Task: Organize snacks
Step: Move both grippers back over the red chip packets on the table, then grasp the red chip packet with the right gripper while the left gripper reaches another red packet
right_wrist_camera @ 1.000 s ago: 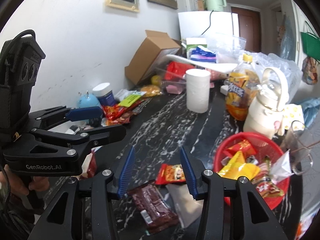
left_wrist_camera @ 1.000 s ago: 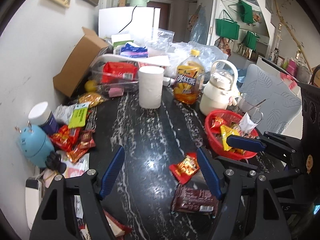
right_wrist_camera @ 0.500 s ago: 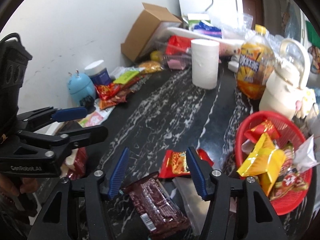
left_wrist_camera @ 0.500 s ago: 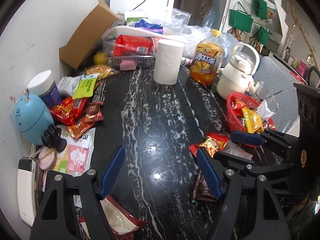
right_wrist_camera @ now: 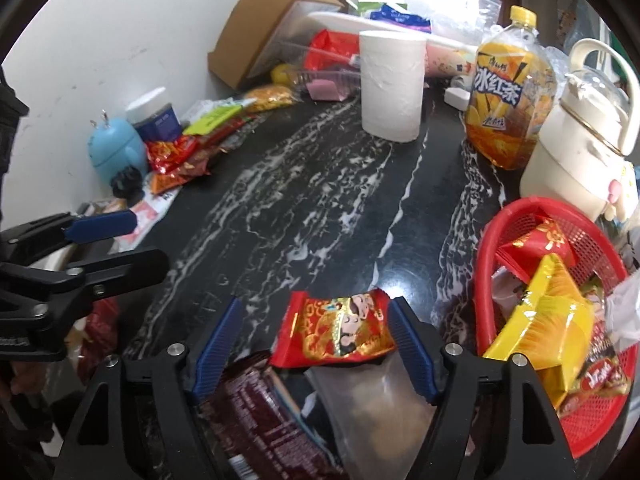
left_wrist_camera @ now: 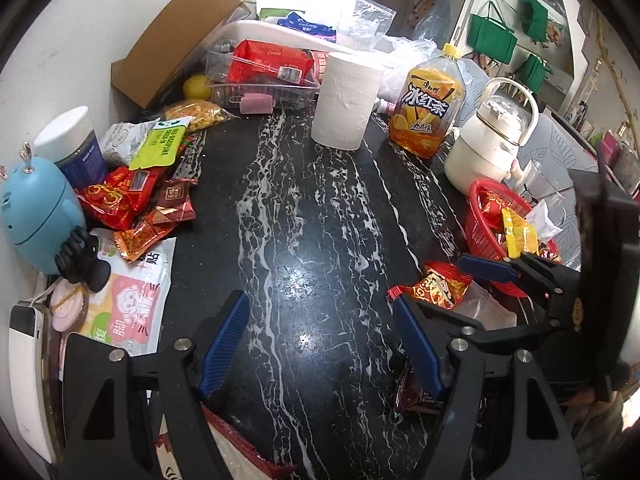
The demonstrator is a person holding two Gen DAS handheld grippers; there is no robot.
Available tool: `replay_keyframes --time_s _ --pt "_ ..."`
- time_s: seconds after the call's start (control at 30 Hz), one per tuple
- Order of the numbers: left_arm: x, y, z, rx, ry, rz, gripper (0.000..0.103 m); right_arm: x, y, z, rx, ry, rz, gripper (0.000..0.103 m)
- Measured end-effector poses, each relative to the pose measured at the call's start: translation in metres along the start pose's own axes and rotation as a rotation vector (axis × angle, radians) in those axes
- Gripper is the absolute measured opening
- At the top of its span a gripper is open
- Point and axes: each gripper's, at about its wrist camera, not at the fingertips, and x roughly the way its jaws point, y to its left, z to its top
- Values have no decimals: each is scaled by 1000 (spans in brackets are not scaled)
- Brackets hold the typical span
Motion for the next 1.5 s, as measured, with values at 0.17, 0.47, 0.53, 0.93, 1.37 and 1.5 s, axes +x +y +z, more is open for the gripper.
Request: replay_keyframes --time_s 0.17,0.47,0.53,0.93,1.37,1.5 --pt "3 0 0 0 6 0 73 10 4 4 -58 25 -42 80" --pt "2 1 -2 -8 5 -8 73 15 10 -5 -101 85 1 56" --pt "2 0 -2 -8 8 -12 73 15 10 -9 -97 79 3 56" --pt "-2 -5 -12 -11 27 -45 73 -1 13 -22 -91 67 35 35" --pt "-12 -9 -33 -11 56 -63 73 -16 18 -54 0 92 138 47" --pt "-16 -2 -33 -39 40 -58 73 -21 17 -49 25 46 135 73"
